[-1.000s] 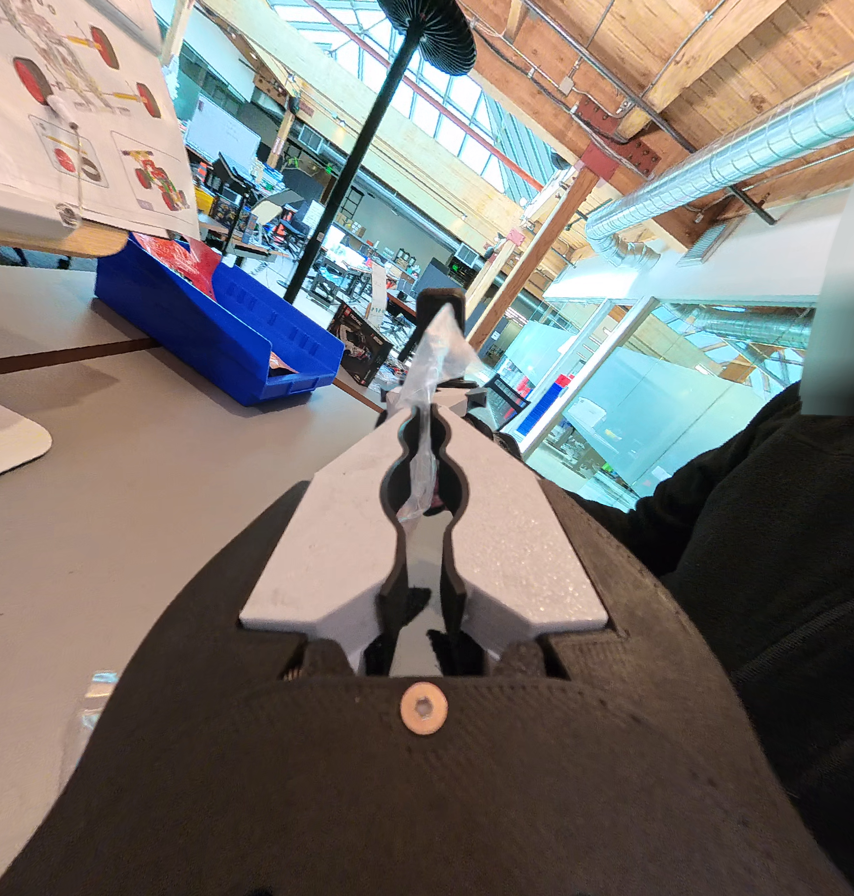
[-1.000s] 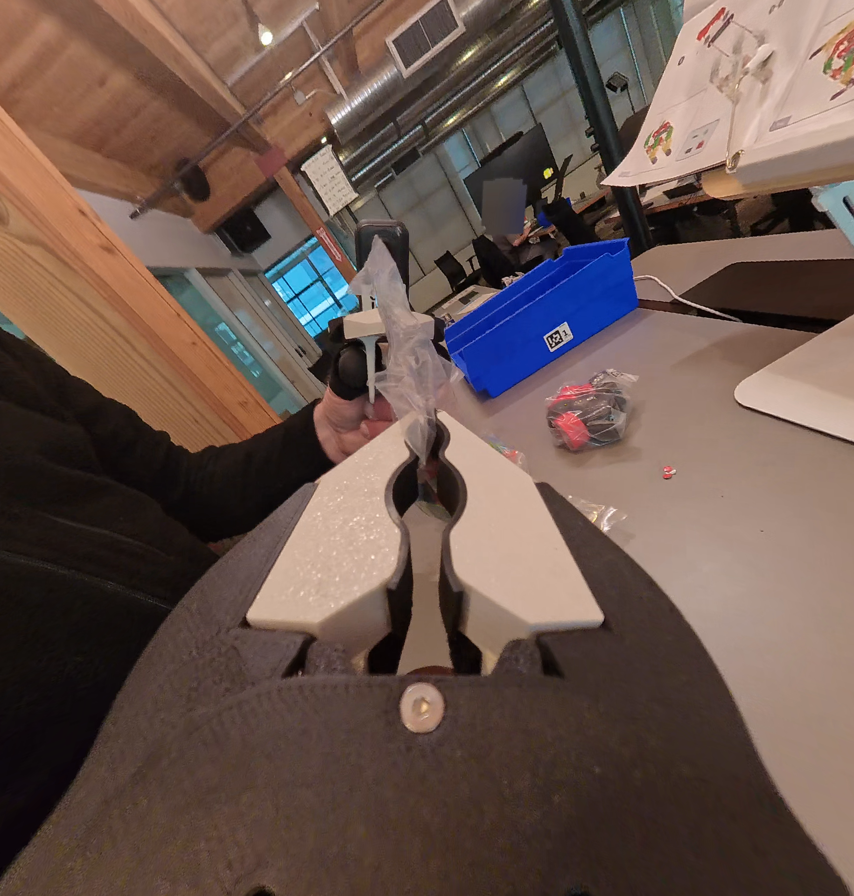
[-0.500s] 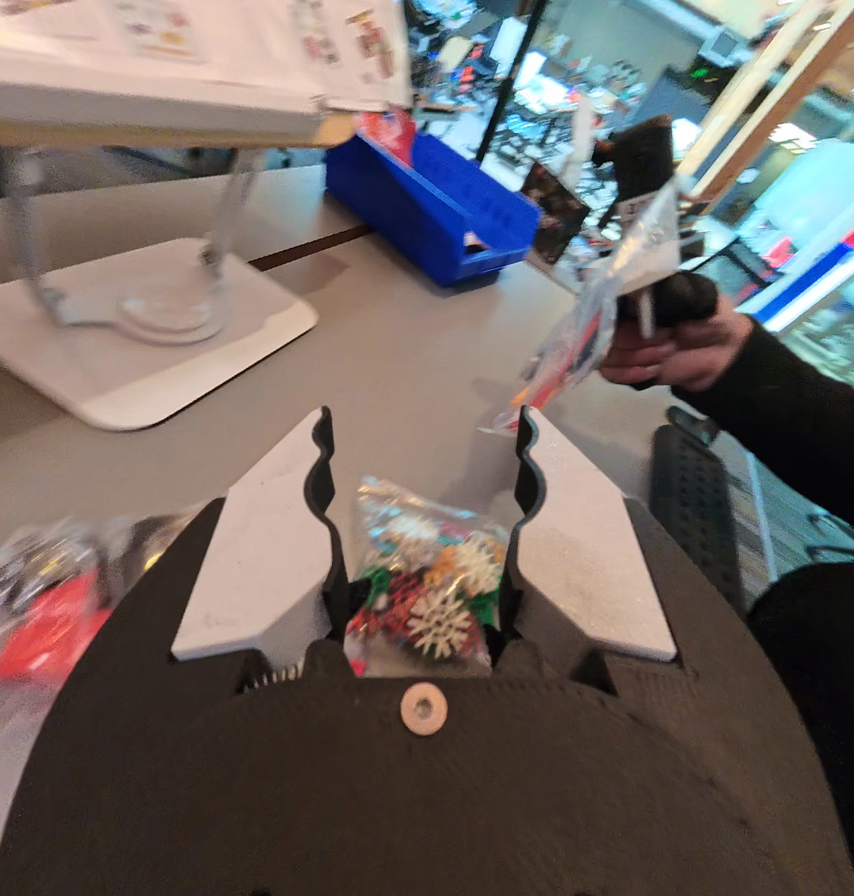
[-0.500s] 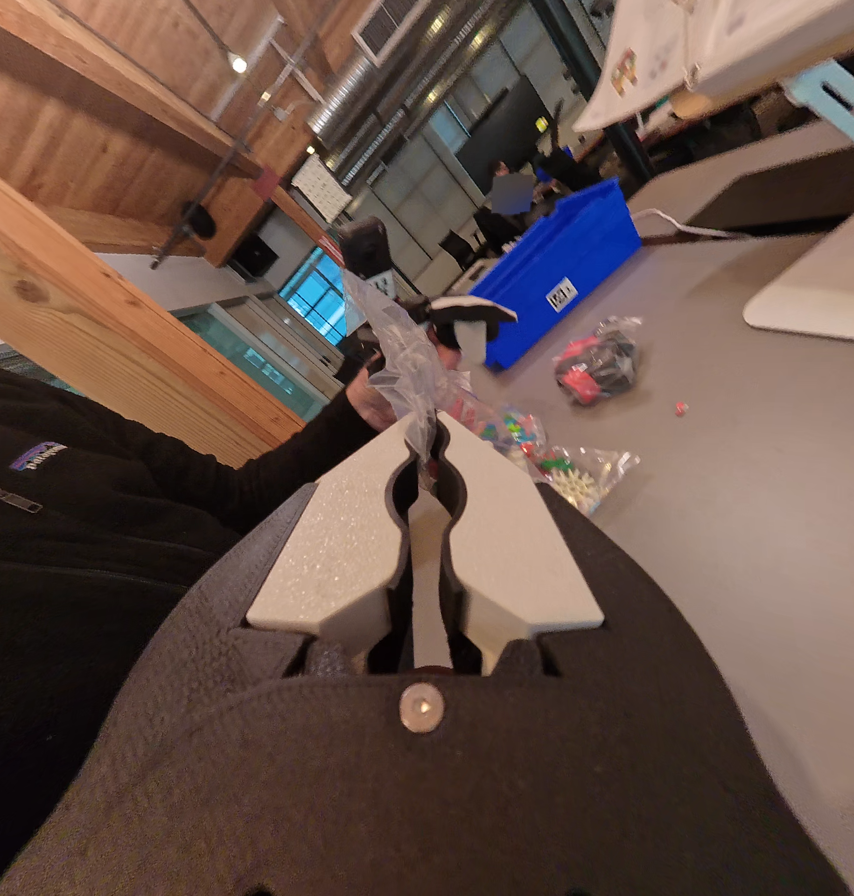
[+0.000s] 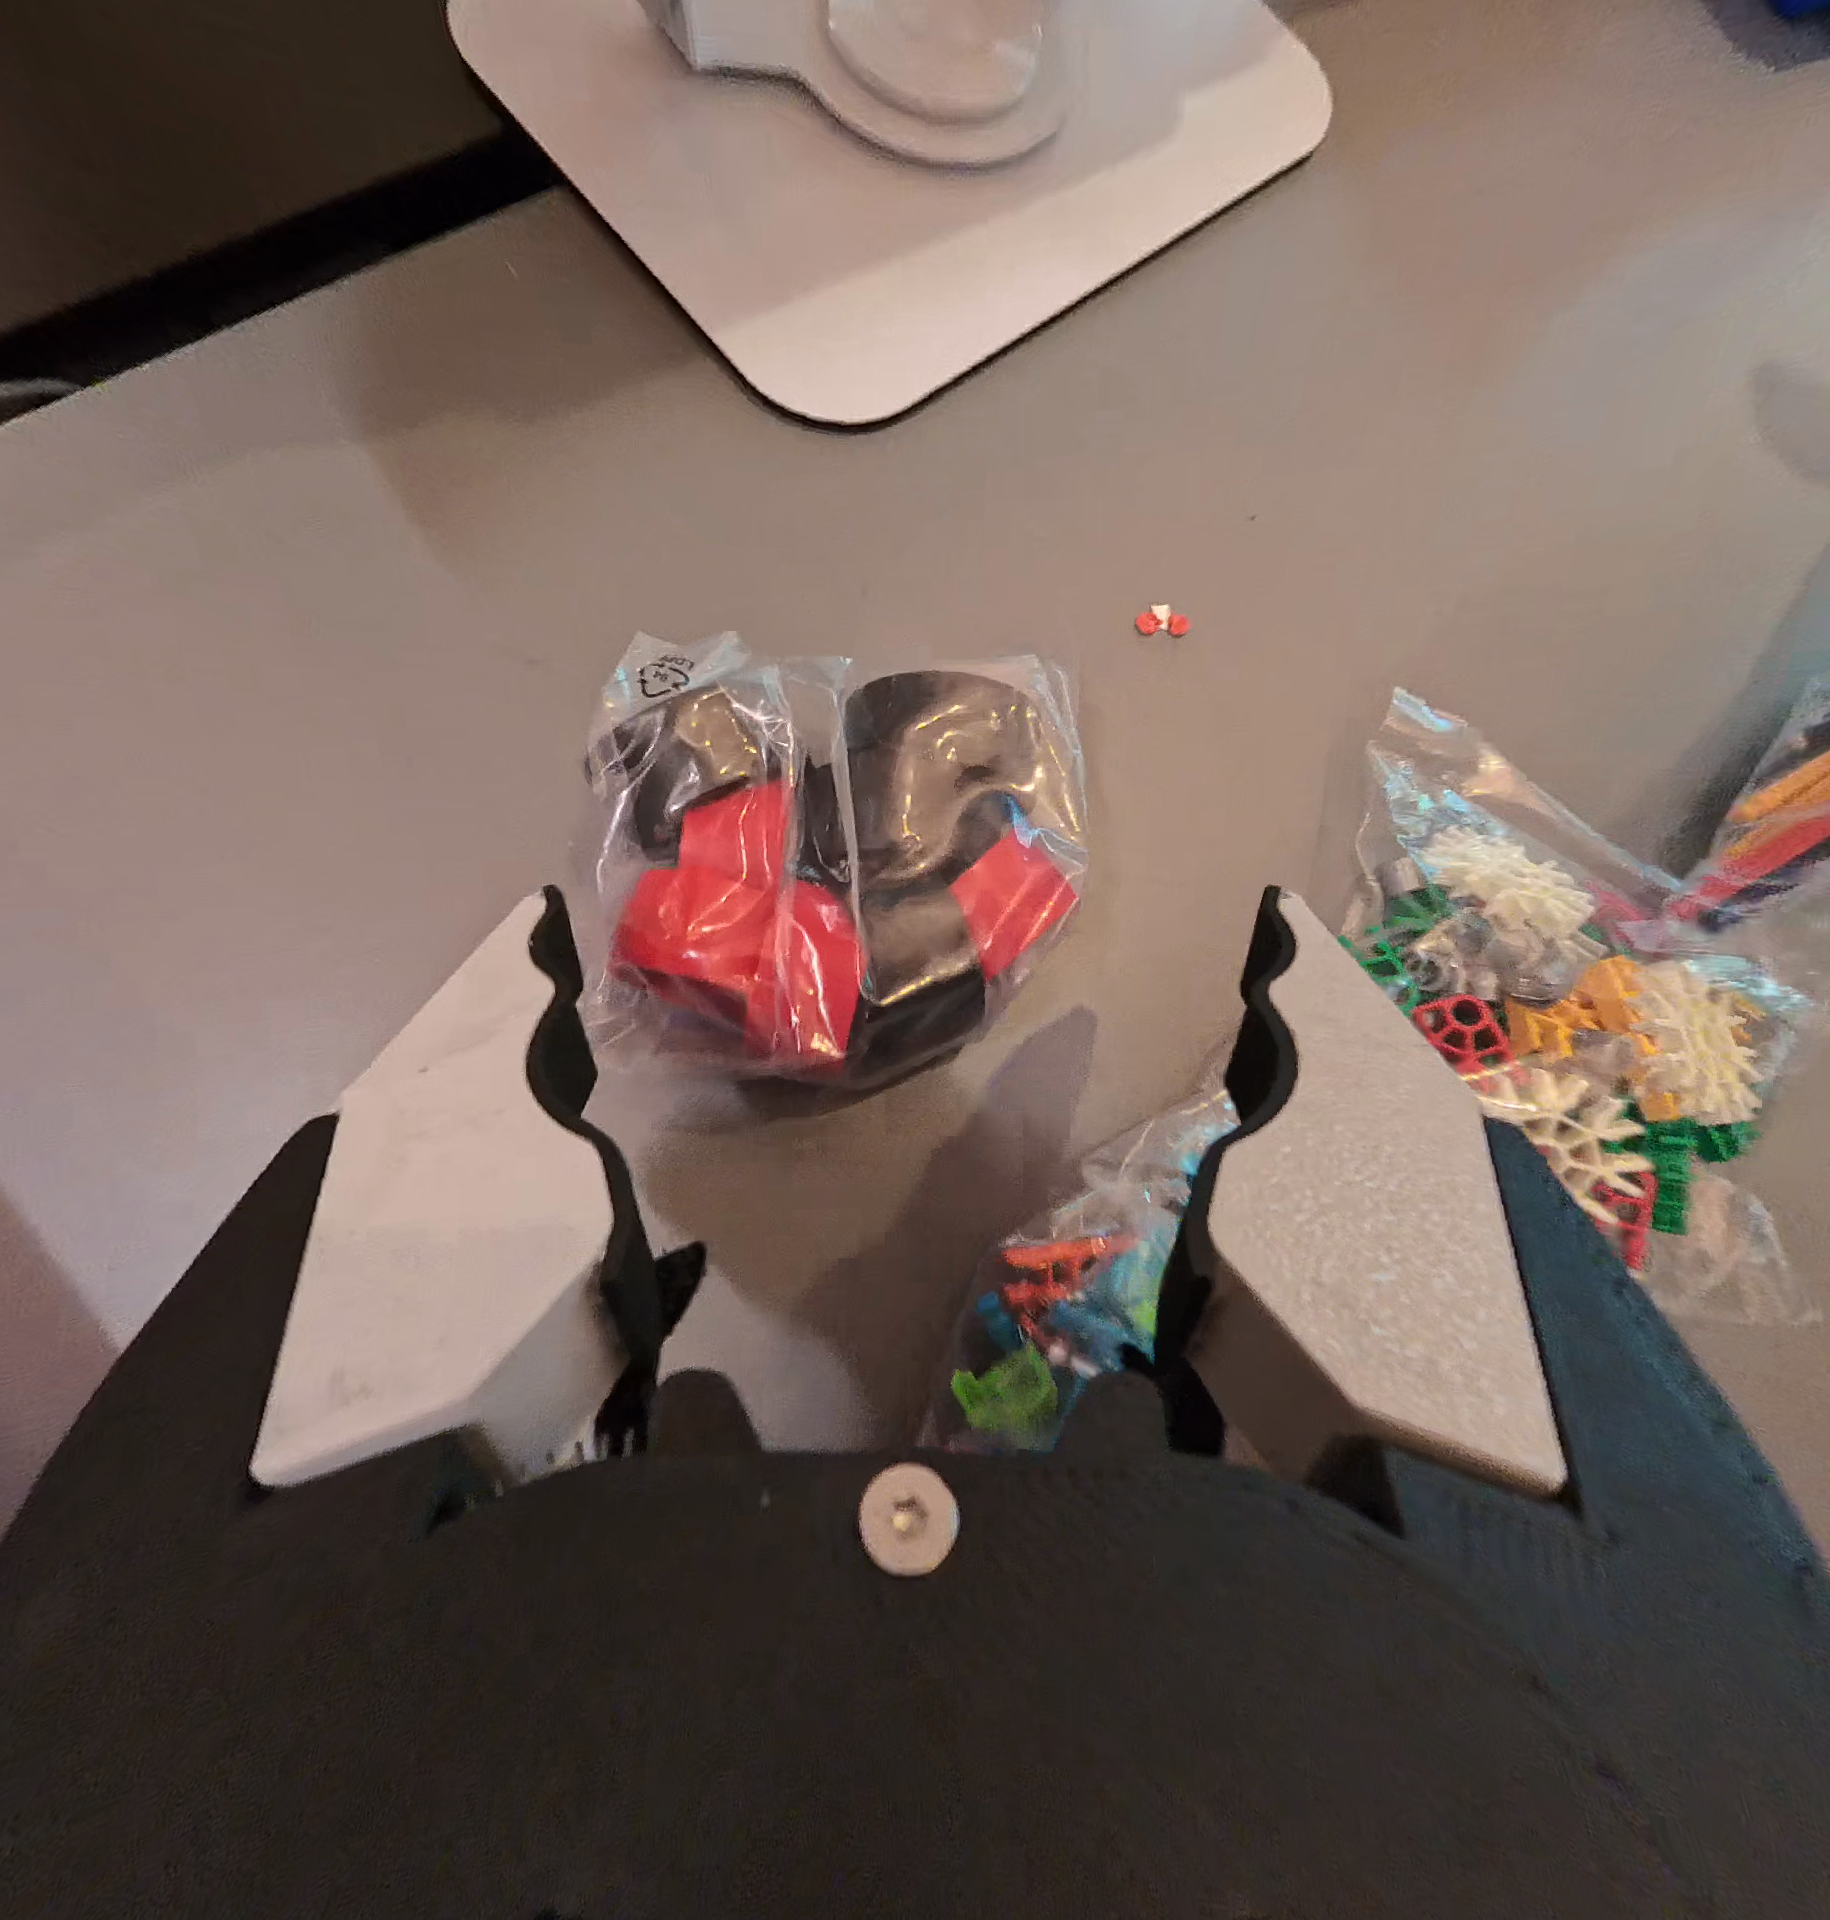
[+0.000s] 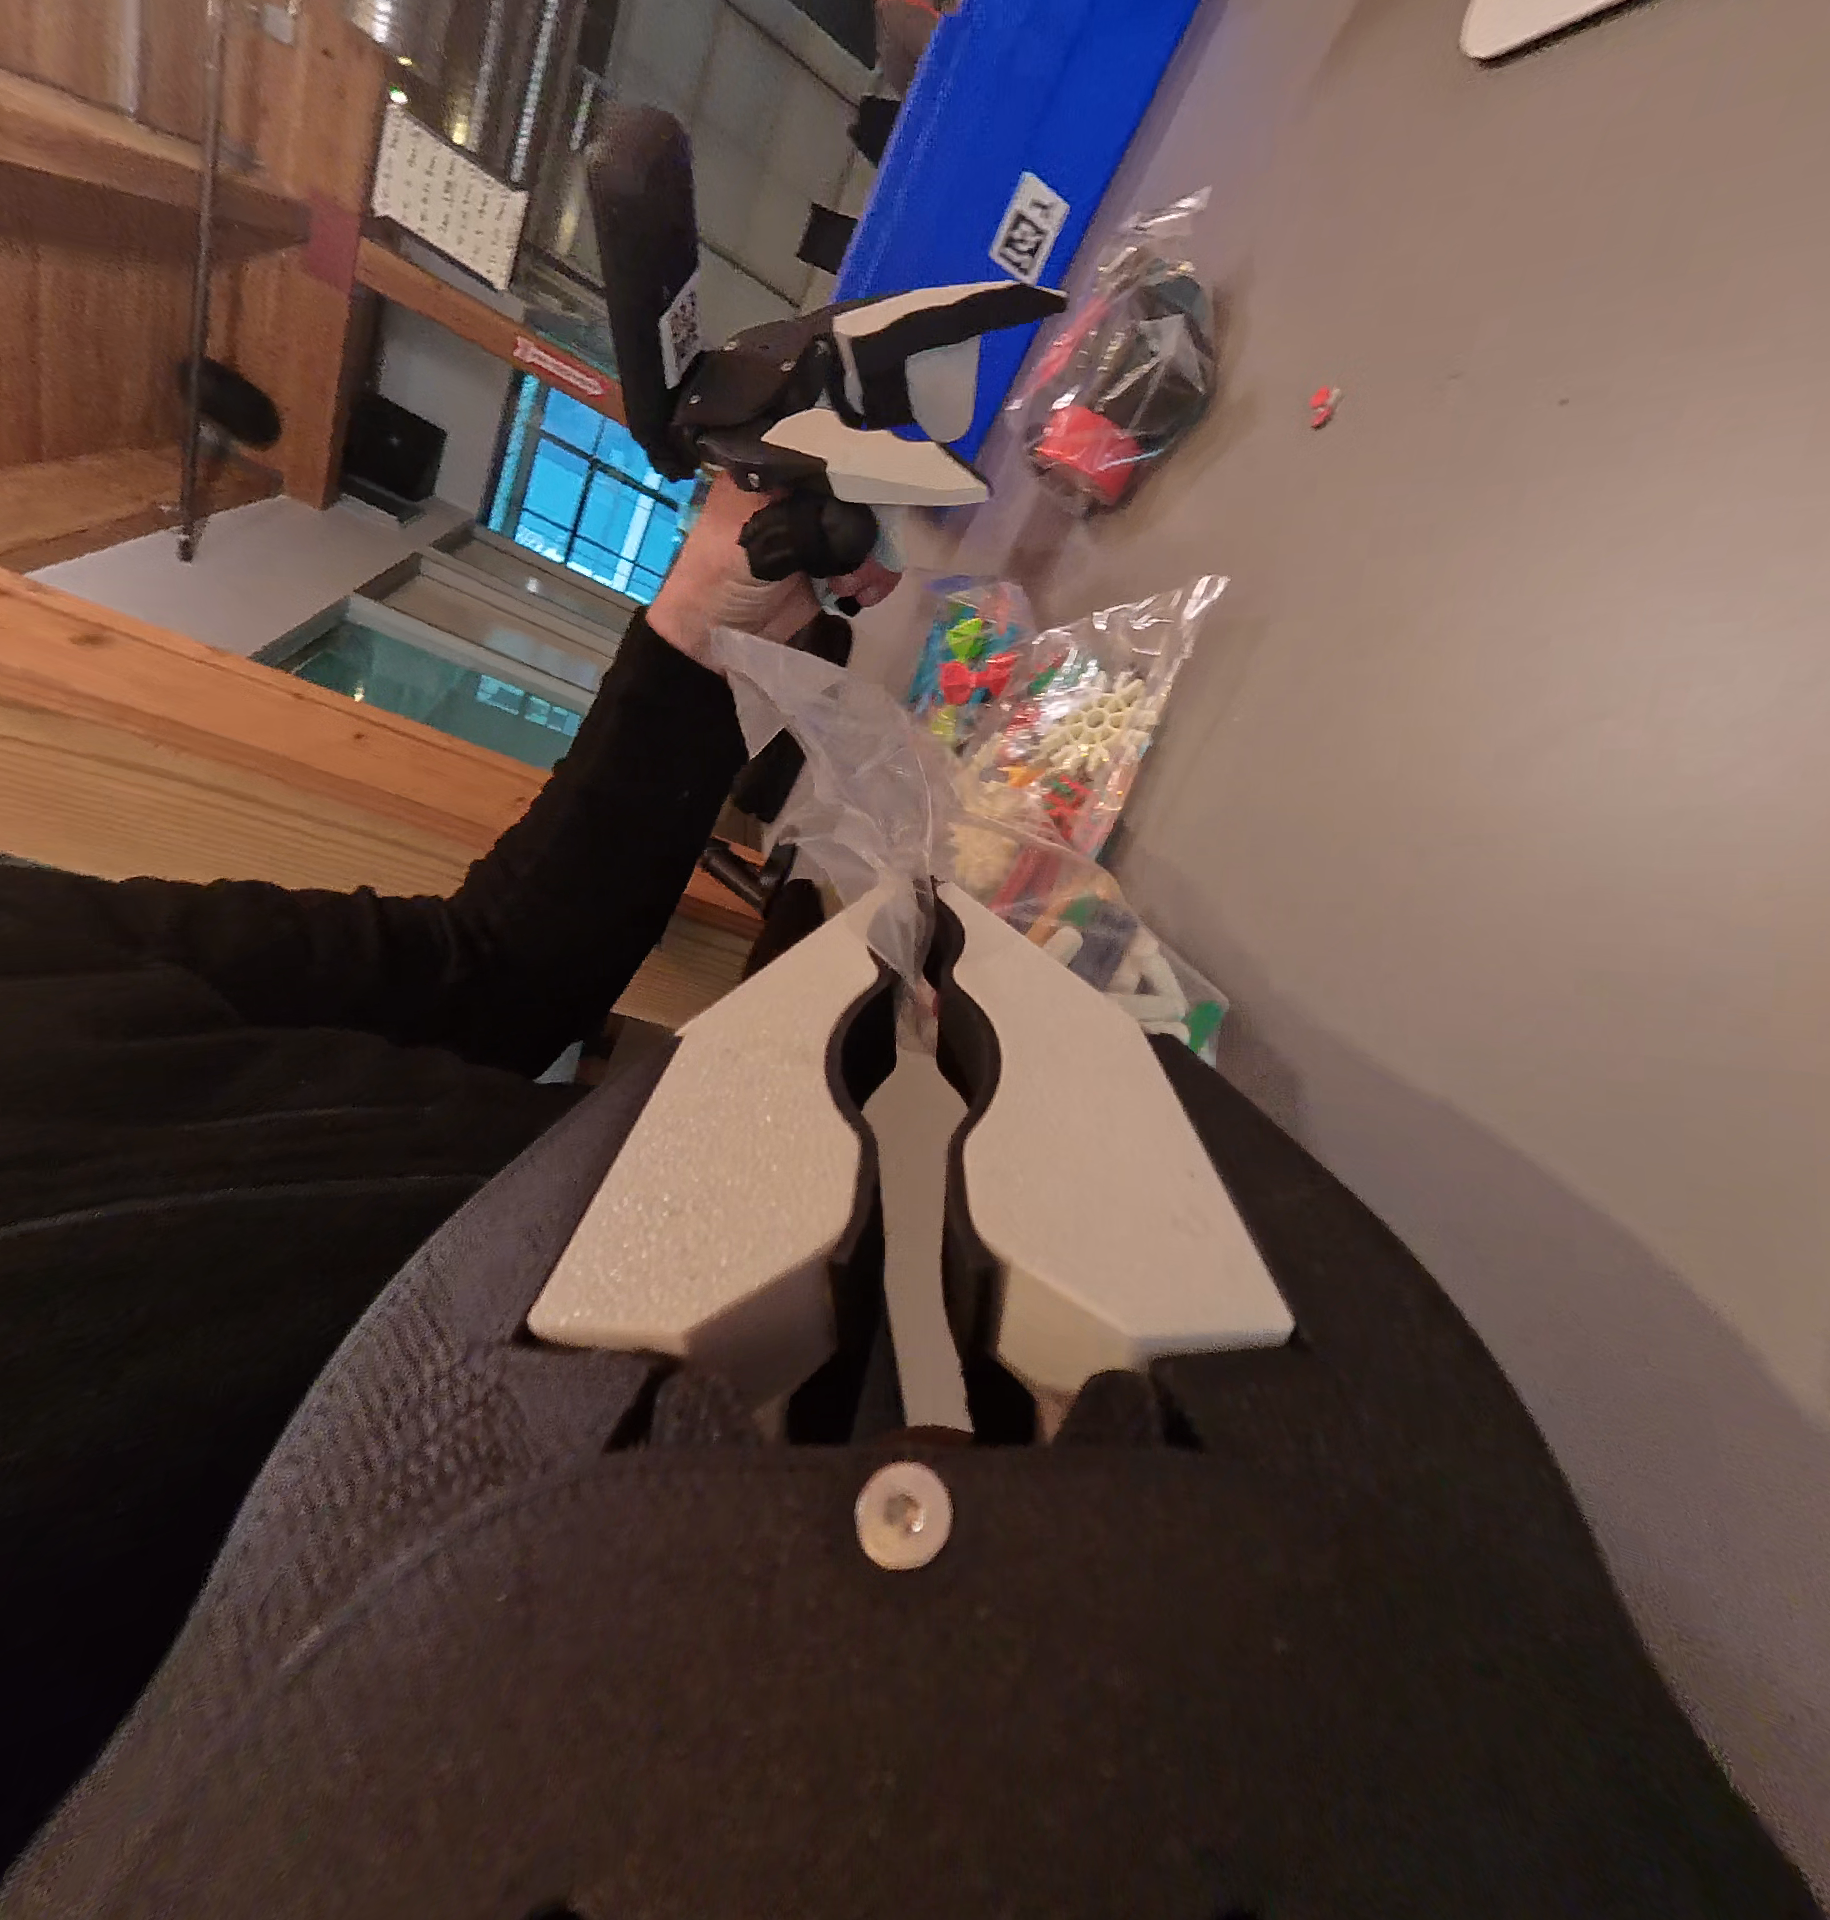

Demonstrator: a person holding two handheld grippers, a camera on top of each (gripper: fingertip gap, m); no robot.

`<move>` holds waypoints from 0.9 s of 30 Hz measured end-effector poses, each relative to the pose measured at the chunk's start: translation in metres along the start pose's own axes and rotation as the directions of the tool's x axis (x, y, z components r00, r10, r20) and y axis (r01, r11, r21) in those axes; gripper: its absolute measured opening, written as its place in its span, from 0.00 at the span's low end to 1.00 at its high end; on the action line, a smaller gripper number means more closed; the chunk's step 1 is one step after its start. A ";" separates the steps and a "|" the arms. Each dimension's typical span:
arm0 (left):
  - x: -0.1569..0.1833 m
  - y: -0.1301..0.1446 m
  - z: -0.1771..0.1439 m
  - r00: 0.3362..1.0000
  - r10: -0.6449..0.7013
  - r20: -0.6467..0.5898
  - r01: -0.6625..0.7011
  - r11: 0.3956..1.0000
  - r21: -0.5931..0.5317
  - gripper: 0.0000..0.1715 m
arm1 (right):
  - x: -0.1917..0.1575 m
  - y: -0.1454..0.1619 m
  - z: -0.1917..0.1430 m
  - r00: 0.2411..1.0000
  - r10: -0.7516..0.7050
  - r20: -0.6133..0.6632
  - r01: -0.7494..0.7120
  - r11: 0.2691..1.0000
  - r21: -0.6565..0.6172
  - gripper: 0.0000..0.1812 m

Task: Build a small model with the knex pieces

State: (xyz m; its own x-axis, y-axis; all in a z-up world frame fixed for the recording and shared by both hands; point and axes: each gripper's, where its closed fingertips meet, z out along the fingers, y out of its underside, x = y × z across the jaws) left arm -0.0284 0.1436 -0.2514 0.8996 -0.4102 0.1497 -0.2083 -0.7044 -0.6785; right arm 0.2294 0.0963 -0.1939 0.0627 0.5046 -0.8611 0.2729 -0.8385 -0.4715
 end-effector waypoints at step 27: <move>0.120 -0.097 -0.070 0.732 -0.044 -0.680 0.363 0.869 0.335 0.42 | -0.070 -0.068 0.036 0.550 -0.746 -0.376 0.789 0.611 -0.058 0.31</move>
State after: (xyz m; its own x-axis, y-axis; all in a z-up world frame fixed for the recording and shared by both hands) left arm 0.0730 0.1225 -0.1176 0.4067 -0.6633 0.6282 0.2744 -0.5672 -0.7765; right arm 0.1716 0.1107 -0.1084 0.1919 0.9801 -0.0502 0.2717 -0.1022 -0.9569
